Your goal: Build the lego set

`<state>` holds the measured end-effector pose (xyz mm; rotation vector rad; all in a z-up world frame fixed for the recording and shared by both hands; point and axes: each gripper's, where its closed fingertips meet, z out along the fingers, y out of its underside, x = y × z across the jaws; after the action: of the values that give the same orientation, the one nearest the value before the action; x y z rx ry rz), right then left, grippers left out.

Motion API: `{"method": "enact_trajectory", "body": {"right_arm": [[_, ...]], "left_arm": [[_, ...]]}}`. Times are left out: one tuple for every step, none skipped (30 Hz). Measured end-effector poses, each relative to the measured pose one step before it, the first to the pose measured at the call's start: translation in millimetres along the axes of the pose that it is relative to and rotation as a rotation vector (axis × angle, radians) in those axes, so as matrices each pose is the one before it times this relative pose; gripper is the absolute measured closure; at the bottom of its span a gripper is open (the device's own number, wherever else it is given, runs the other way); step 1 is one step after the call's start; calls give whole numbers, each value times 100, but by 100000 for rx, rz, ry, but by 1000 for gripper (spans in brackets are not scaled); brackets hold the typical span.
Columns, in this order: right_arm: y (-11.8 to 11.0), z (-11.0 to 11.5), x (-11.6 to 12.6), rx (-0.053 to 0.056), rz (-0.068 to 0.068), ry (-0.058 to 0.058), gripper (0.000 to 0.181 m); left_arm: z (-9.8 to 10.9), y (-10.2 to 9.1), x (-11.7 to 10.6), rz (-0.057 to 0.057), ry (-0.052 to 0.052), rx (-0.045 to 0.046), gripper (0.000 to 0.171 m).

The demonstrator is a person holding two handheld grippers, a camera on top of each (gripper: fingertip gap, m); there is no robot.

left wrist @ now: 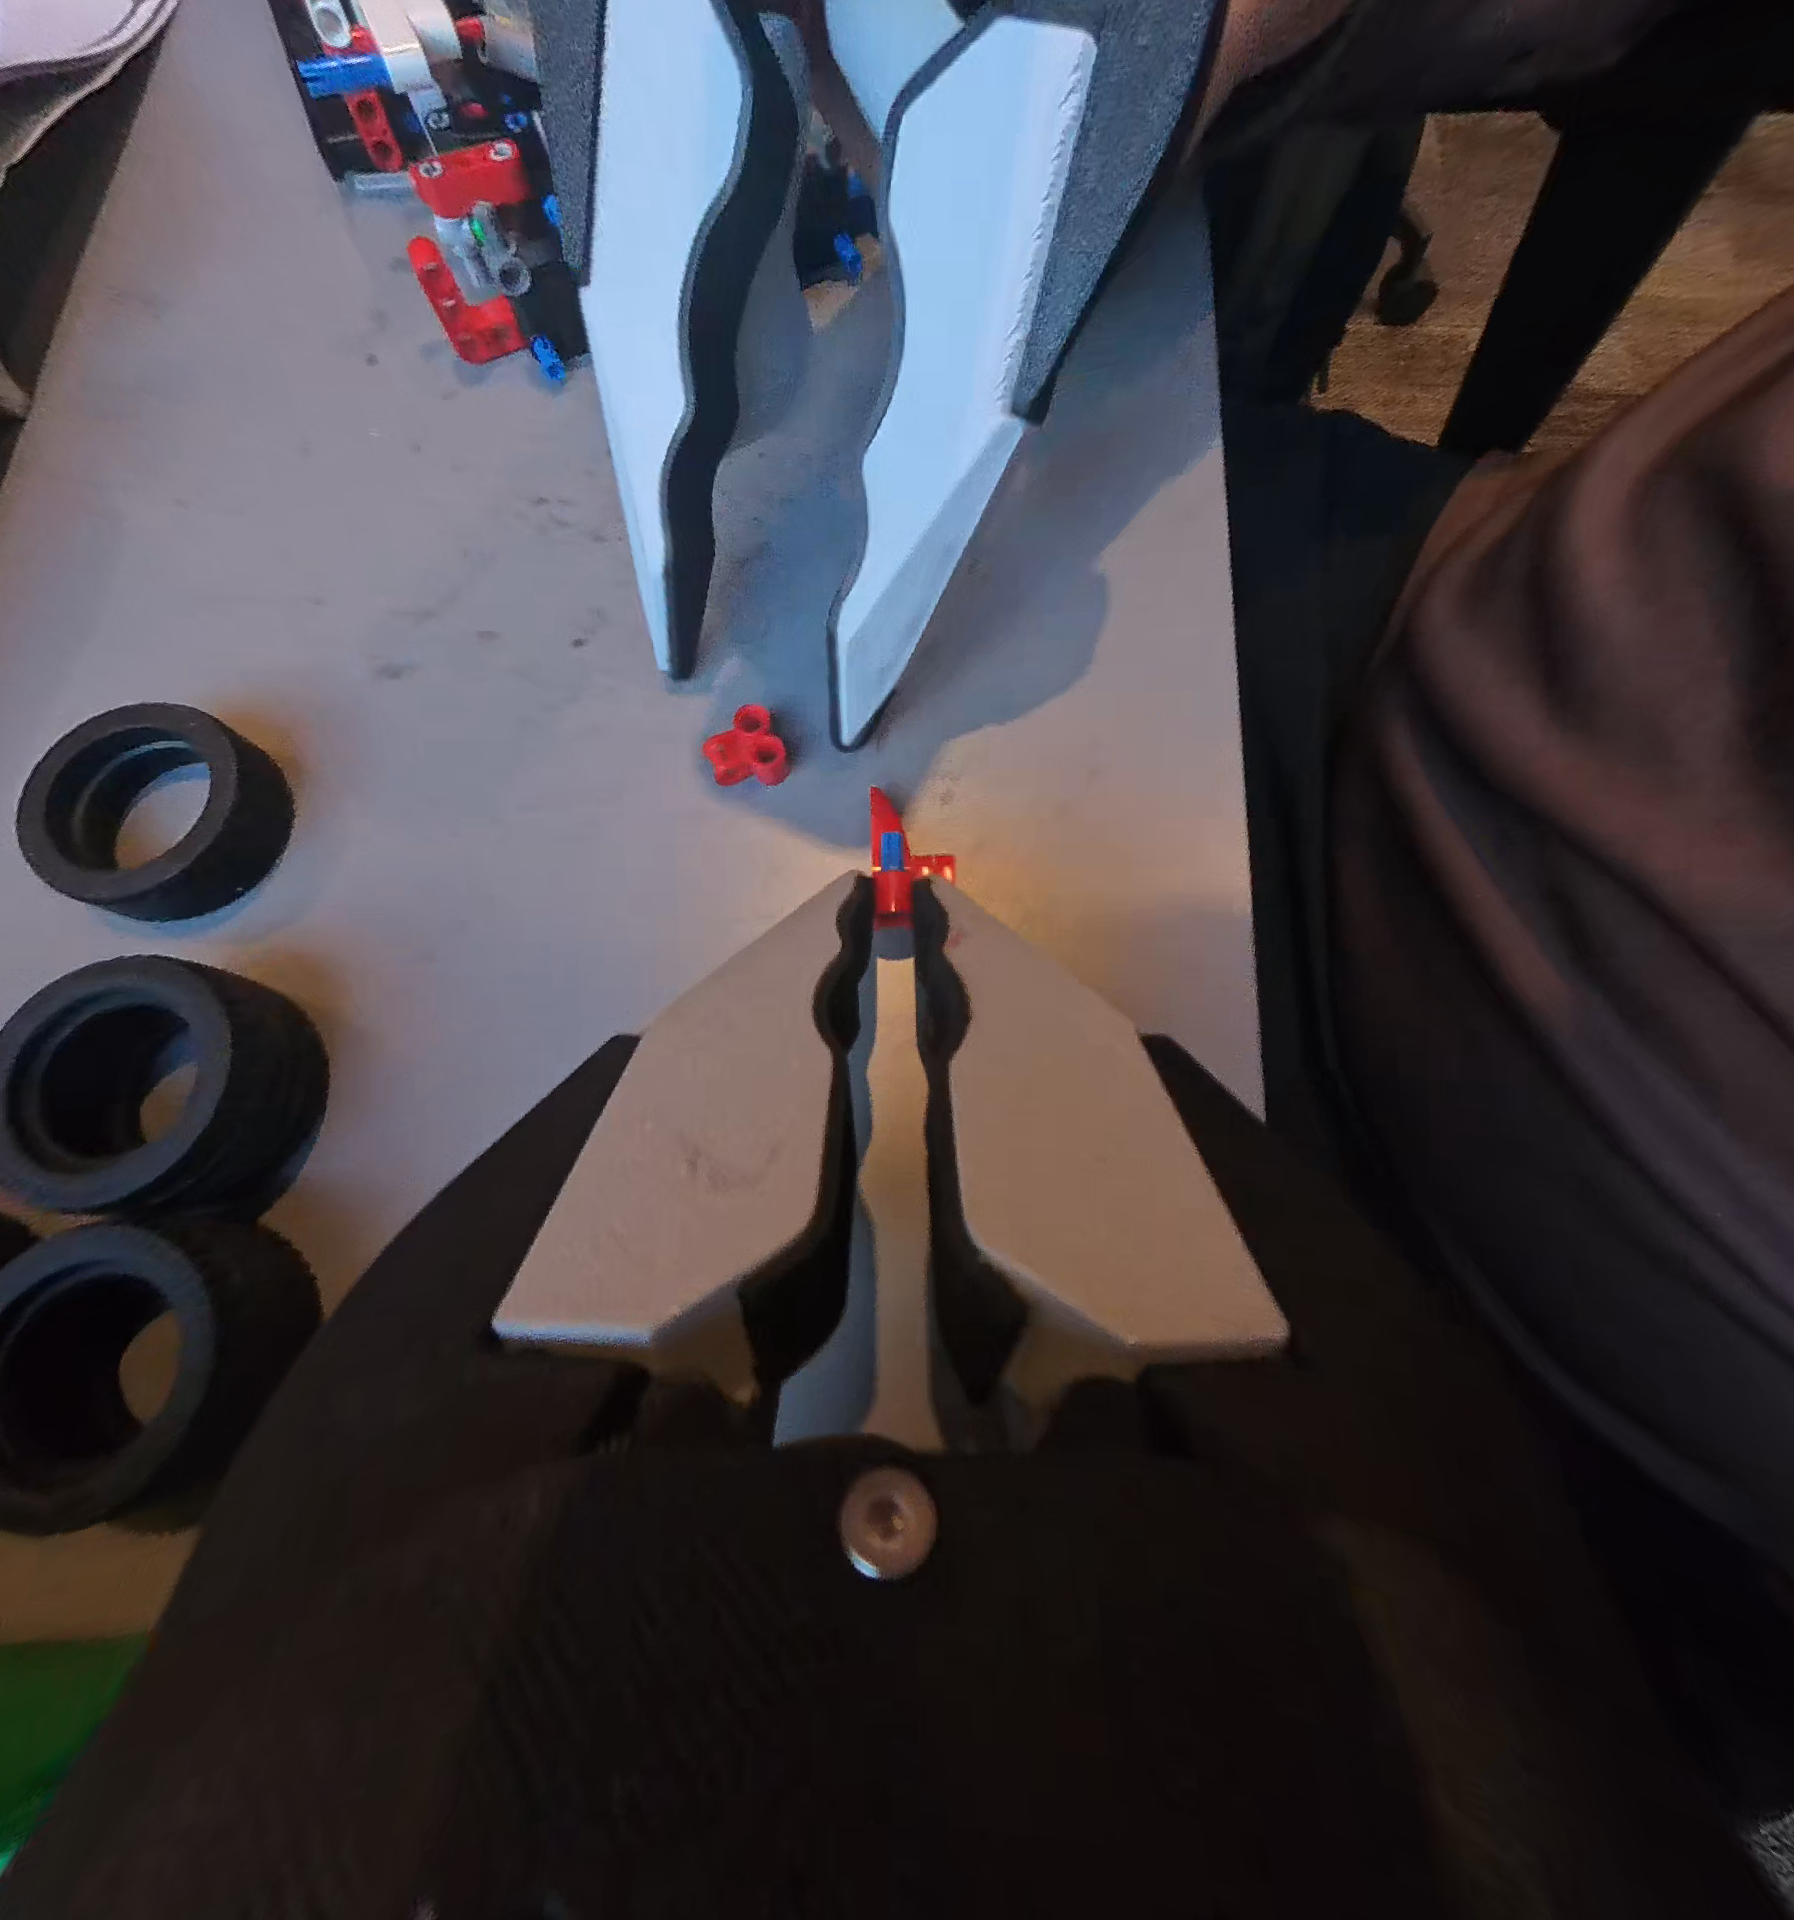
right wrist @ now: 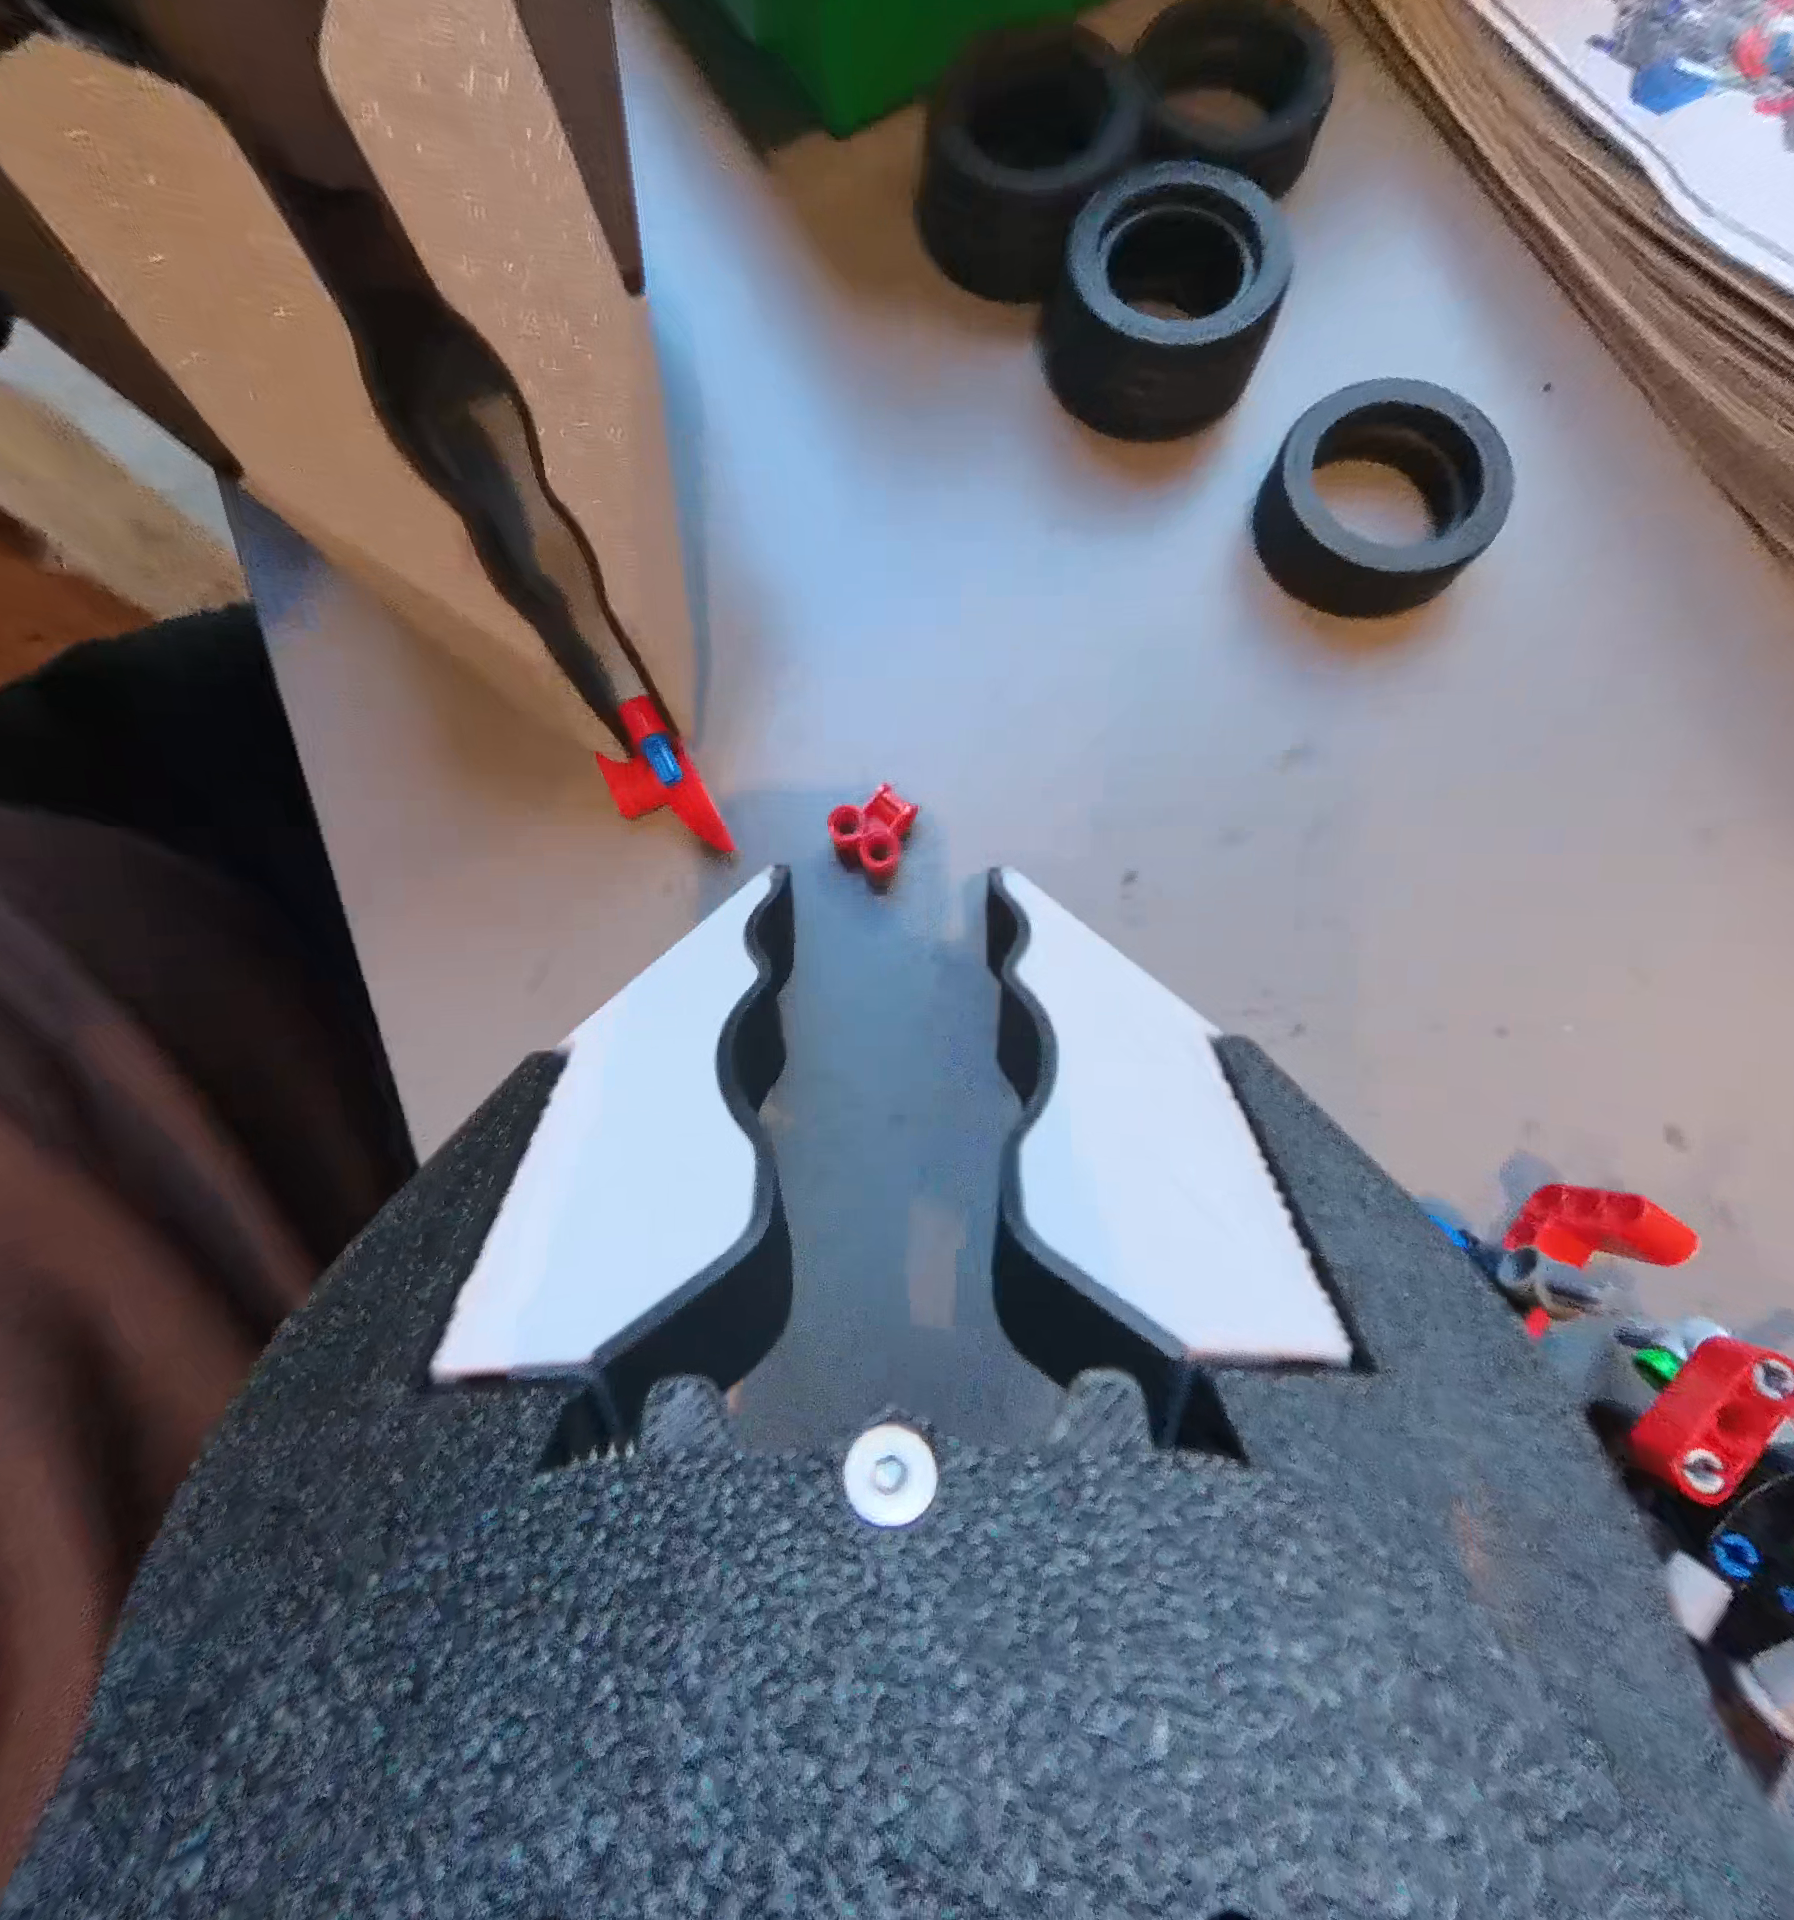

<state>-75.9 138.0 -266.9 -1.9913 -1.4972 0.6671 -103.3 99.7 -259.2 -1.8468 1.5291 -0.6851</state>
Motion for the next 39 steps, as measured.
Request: {"method": "enact_trajectory", "body": {"right_arm": [[-262, 115, -86, 1407, 859, -359, 144], [-238, 73, -268, 767, -245, -1569, 145], [-98, 60, -17, -79, -1496, 33, 152], [43, 103, 274, -589, -3007, 1809, 161], [120, 168, 229, -719, -3273, 1423, 165], [-77, 117, -152, 423, -2000, -1161, 170], [-8, 100, -165, 69, -733, -1378, 174], [-47, 44, -26, 231, -135, -651, 174], [-5, 9, 25, -83, 193, -642, 174], [30, -32, -29, -442, 833, -1139, 174], [30, -75, -125, -586, 1562, -1966, 174], [-10, -158, -216, -486, 2245, -2586, 174], [-88, -254, -246, -19, 2573, -2643, 174], [-102, -300, -314, -37, 2810, -2947, 174], [-92, -293, -277, 66, 2881, -2688, 174], [-122, -280, -204, 505, 2583, -2023, 174], [-179, -257, -205, 1243, 1990, -1702, 174], [-165, -195, -367, 1262, 1759, -2564, 174], [-83, -105, -447, 836, 1978, -3121, 174], [-2, -13, -415, 557, 2151, -3061, 174], [110, 81, -417, 35, 2341, -3236, 174], [102, 106, -341, -66, 2082, -2853, 174], [30, 80, -192, 604, 1248, -1732, 174], [27, 34, -103, 512, 943, -1315, 174], [42, -20, -63, 174, 1385, -1230, 174], [-39, -62, -72, 571, 1497, -1455, 174], [-137, -117, -143, 1141, 1346, -1898, 174], [-157, -144, -159, 1198, 1653, -2093, 174], [-156, -151, -158, 1046, 1966, -2209, 174], [-180, -153, -176, 1175, 1666, -2096, 174], [-149, -153, -145, 1059, 1330, -1772, 174], [-61, -125, -121, 518, 1153, -1374, 174], [-2, -88, -43, 212, 844, -839, 174], [14, -52, 18, 245, 414, -265, 174], [35, -1, -46, 52, 393, -428, 174], [60, 49, -129, -32, 518, -903, 174], [11, 101, -161, 146, 260, -886, 174], [-31, 120, -120, 307, -266, -409, 174], [-92, 94, -89, 573, -808, 161, 174]], "left_arm": [[-19, 14, -6, -147, -11, 379, 167], [-40, 39, -8, -164, 177, 118, 167], [-52, 38, -19, -513, 334, -86, 167], [-43, 47, -7, -579, 482, 39, 167], [-32, 18, -9, -517, 472, 92, 167], [-8, 12, -13, -401, 322, 70, 168], [6, -7, -2, -261, 208, -3, 168], [7, -5, -8, -36, -18, -20, 168], [13, -23, -53, 139, -425, -17, 167], [30, -22, -42, 302, -501, -28, 167], [2, -21, -24, 421, -512, -69, 168], [-6, -18, -35, 484, -609, -43, 167], [-12, 2, -15, 603, -531, -70, 167], [-23, -8, -37, 657, -719, -1, 167], [-8, -5, -6, 617, -435, 118, 167], [9, -23, 28, 352, -56, 167, 168], [35, -10, 57, -64, 415, 80, 166], [15, -5, 55, -523, 749, -82, 162], [51, 45, -47, -866, 70, -448, 153], [43, 94, -110, -851, -292, -662, 150], [35, 71, -47, -483, -62, -462, 149], [19, 27, 65, -8, 349, -214, 149], [-21, -45, 73, 277, 85, 141, 149], [-8, -53, 67, 288, -25, 260, 149], [15, 4, 76, 154, 156, -60, 149], [25, 39, 47, 133, 136, -277, 150], [38, 37, 23, 292, 117, -219, 151], [-8, -4, 40, 400, 192, -33, 151], [-31, -43, 17, 458, 94, 227, 151], [-90, -84, -97, 372, -705, 388, 150], [-169, -104, -82, 196, -438, 519, 149], [-226, -95, -48, -122, -50, 542, 149], [-249, -140, -77, -291, -74, 853, 149], [-255, -174, -158, -322, -735, 974, 149], [-223, -267, -128, -84, -915, 1087, 149], [-165, -373, -67, 387, -1088, 1238, 149], [-78, -418, 91, 1158, -744, 1136, 149], [18, -345, 131, 1907, -977, 576, 149], [77, -180, 10, 2209, -1924, -145, 150]]}}
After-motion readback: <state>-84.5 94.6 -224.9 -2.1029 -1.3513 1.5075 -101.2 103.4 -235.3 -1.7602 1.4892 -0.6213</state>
